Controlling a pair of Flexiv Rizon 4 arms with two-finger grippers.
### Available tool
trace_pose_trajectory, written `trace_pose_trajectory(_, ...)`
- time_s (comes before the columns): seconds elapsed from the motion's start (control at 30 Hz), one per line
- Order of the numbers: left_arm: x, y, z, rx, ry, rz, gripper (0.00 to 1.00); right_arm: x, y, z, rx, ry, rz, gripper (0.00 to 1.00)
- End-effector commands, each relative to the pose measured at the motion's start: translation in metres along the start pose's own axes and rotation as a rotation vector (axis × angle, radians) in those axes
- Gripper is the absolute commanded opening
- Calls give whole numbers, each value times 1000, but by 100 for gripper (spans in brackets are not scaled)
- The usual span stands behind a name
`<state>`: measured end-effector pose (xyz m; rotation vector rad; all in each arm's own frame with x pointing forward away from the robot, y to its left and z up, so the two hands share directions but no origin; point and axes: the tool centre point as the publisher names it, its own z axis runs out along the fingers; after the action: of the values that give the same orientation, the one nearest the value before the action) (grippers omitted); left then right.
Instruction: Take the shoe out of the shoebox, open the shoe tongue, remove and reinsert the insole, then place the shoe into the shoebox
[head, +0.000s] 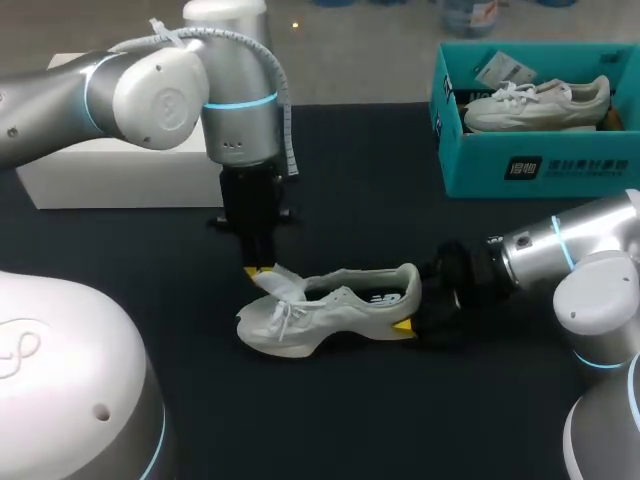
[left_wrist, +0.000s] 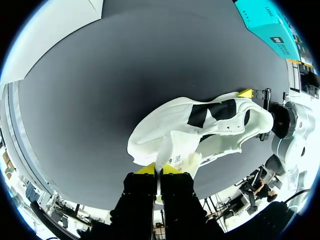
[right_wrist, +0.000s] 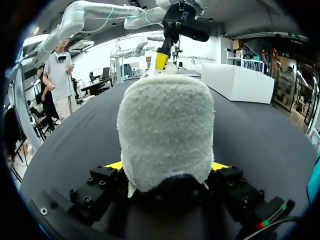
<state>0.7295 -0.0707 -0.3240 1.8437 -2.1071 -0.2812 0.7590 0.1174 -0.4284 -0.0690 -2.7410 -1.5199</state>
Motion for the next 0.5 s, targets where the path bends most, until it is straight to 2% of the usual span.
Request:
trace_pose_trajectory(0.03, -9, 7, 15, 7, -7, -3, 0, -3, -4, 5, 4, 0, 1, 0)
trace_pose_trajectory(0.17, -13, 6, 27, 0, -37, -20, 0, -3, -4, 5, 4, 0, 1, 0)
trace_pose_trajectory(0.27, -16, 7, 27, 9, -37, -32, 0, -3, -4, 5, 4, 0, 1, 0)
trace_pose_trajectory(0.3, -16, 7, 26, 13, -34, -31, 10, -3, -4, 5, 4, 0, 1, 0)
trace_pose_trajectory(0.37, -16, 7, 24, 36, -37, -16, 46, -3, -4, 5, 4, 0, 1, 0)
trace_pose_trajectory(0.4, -15, 7, 22, 52, -42, 6, 93, -3, -4, 5, 4, 0, 1, 0)
trace_pose_trajectory(0.43, -14, 7, 20, 69, -48, 29, 100, -3, -4, 5, 4, 0, 1, 0)
trace_pose_trajectory(0.5, -9, 7, 16, 101, -83, 111, 100, -3, -4, 5, 4, 0, 1, 0)
